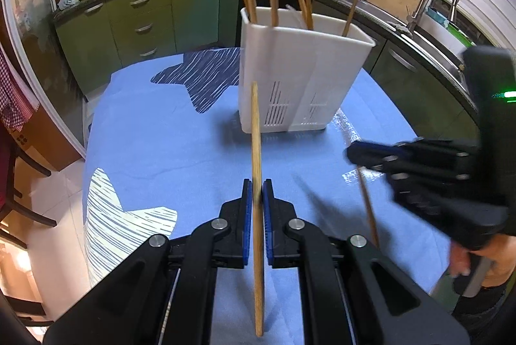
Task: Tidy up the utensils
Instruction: 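Carry the chopstick upright to the caddy with the left tool while the right tool carries its chopstick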
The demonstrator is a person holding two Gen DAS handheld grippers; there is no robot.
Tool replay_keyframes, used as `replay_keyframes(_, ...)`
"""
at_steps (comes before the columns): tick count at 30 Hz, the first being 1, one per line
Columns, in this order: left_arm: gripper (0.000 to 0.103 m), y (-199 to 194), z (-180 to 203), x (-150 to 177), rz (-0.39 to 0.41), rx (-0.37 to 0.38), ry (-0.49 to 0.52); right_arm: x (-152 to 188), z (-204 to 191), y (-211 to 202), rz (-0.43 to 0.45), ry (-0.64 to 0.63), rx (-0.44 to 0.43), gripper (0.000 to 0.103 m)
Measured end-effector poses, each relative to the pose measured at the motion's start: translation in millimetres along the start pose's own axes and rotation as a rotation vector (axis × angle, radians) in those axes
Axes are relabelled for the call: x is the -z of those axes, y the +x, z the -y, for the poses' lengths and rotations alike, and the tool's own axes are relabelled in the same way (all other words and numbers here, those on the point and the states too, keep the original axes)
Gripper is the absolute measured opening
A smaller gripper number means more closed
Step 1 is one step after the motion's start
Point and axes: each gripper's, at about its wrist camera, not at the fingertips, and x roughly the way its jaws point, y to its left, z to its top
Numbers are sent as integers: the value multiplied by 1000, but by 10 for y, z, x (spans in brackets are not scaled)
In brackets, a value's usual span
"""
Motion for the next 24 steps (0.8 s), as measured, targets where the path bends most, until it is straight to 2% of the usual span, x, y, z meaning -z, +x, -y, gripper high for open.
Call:
replay_keyframes(5,7,-129,40,5,26,-2,15,150,9,-564,115,1,-16,6)
replay_keyframes(10,7,-291,90,-20,61,0,21,324,68,-945,175,11,-32,6)
replay_keyframes(17,7,-459,150,-20,93,0,37,461,144,-1252,222,16,-52,6)
replay_keyframes(24,7,-527,184,-40,108,5,47,493,144,-1336,245,8,-48,6)
